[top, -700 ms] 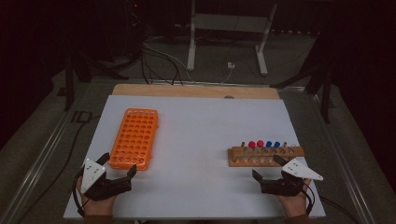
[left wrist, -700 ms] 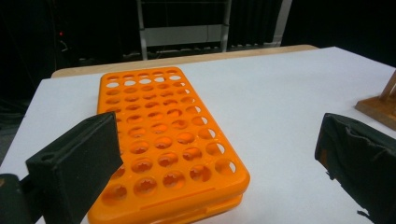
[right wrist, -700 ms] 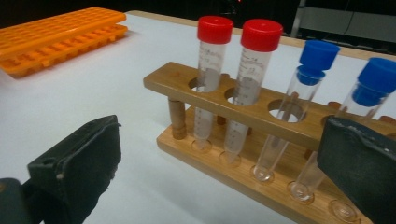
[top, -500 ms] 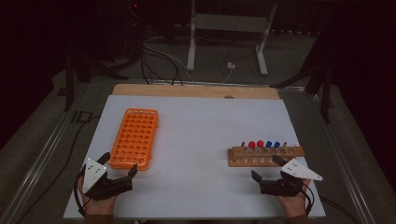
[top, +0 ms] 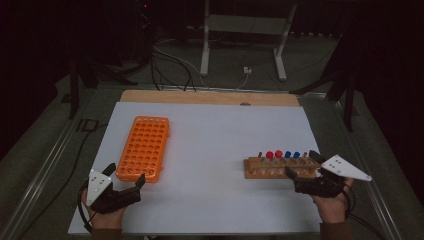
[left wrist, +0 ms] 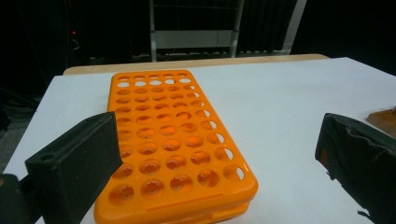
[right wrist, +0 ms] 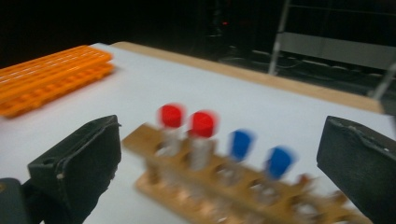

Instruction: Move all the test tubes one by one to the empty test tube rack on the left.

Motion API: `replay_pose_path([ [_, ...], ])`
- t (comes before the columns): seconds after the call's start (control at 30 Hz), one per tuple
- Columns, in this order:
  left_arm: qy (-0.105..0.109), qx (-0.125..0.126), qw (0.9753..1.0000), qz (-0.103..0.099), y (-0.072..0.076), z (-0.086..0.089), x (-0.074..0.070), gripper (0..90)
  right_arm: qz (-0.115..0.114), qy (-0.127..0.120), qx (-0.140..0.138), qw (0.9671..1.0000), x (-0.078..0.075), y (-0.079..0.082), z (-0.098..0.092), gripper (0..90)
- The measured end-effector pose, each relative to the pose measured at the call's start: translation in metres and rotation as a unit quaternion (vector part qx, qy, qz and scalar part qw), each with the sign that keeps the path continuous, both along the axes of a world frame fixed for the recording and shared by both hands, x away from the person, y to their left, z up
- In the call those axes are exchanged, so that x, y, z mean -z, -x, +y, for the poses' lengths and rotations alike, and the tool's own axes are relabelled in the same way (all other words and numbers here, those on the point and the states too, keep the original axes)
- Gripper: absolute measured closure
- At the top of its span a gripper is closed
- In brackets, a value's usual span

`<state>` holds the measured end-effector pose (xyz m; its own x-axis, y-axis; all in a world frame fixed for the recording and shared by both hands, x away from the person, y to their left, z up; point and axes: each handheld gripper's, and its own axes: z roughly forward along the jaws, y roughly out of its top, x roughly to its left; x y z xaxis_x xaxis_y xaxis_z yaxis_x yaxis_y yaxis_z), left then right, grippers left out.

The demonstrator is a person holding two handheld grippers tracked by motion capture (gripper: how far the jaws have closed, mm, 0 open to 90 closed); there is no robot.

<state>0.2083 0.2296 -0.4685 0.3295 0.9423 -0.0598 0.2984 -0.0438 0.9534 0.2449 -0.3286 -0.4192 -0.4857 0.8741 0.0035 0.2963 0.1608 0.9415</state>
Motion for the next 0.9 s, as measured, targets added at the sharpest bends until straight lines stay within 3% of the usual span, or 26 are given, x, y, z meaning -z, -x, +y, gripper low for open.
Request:
replay_pose_path([
  [0.1, -0.001, -0.002, 1.0000, 0.001, -0.001, 0.000, 0.001, 0.8, 0.003, -0.012, 0.031, 0.9995, -0.007, -0.011, -0.014, 0.8],
  [0.2, -0.001, -0.002, 1.0000, 0.002, -0.001, 0.000, 0.001, 0.8, -0.002, -0.028, 0.044, 0.9986, -0.008, -0.021, -0.027, 0.8],
  [0.53, -0.005, 0.001, 1.0000, 0.001, 0.000, -0.003, 0.001, 0.8, 0.025, -0.019, 0.096, 0.9949, 0.005, -0.030, -0.049, 1.0],
  [0.7, -0.001, 0.000, 1.0000, 0.002, 0.000, -0.002, 0.002, 0.8, 0.034, -0.007, 0.140, 0.9896, 0.014, -0.033, -0.056, 19.8],
  [0.8, 0.002, 0.000, 1.0000, 0.001, 0.000, -0.001, 0.002, 0.8, 0.030, 0.004, 0.156, 0.9872, 0.018, -0.031, -0.055, 36.5],
  [0.9, 0.005, -0.004, 1.0000, -0.001, 0.000, 0.001, 0.001, 0.8, 0.034, 0.015, 0.145, 0.9887, 0.022, -0.030, -0.055, 50.0],
])
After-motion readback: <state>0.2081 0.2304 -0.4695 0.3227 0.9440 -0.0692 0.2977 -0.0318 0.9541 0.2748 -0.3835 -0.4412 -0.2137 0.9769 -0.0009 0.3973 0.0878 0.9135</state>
